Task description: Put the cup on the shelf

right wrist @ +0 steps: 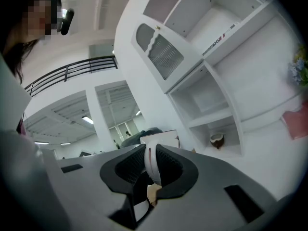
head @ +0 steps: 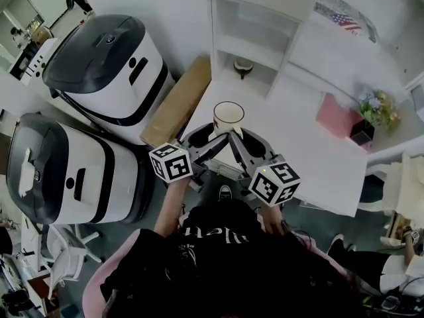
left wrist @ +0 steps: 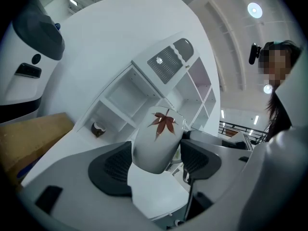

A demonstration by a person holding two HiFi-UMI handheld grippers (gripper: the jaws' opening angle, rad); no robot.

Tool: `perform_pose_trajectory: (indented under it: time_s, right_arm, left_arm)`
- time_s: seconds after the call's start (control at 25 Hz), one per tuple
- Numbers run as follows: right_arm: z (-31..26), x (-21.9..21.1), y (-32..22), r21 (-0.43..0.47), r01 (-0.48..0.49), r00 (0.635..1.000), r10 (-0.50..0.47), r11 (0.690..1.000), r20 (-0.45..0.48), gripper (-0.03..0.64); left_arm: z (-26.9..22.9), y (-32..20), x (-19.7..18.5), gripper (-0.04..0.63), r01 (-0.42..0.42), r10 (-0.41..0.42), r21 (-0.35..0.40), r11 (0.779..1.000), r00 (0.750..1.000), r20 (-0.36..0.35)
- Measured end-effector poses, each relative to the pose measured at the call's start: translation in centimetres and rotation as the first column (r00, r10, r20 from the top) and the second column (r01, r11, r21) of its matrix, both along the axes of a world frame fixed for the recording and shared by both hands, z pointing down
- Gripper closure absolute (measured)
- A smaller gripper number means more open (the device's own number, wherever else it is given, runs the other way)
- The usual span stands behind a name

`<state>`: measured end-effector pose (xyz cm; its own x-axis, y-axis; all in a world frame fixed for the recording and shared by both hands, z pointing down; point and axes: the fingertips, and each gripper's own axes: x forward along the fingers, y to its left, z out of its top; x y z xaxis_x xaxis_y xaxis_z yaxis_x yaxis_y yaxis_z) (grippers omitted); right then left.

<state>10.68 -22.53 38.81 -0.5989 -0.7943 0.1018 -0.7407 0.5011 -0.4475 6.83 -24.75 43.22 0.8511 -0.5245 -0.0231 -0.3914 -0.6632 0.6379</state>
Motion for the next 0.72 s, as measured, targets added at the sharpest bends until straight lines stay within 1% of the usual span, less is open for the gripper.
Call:
perform_pose_trajectory:
  time_s: [0.2,0.4,0.56,0.72]
  right_arm:
    - [-0.6,1.6,-2.4,0.018,0.003,1.0,-0.003,1.0,0.008,0.526]
    - [-1.3,3.4,-5.0,0.047,-0.025,1.0,0.026,0.999,-0.006,0.526]
    - [-2.0,4.7,-8.2,0.073,-0.084,0.996,0.086,0.994,-0.017,0.526]
    - [-2.9,5.6,-12.5,0.1,-0.168,0.985,0.171,0.981,-0.029,0.526]
  left_arm:
    - [-0.4,-2.4,0.7,0.268,0.049,-0.049,-0.003,0.999,0.998,-0.025]
    - [-0.4,-4.2,-0.3,0.278,0.097,-0.097,0.003,0.995,0.995,-0.028]
    - [-0.6,-5.2,-1.5,0.291,0.11,-0.109,0.004,0.994,0.993,-0.044]
    - [-0.6,-6.3,-2.2,0.301,0.079,-0.079,0.004,0.997,0.996,-0.042]
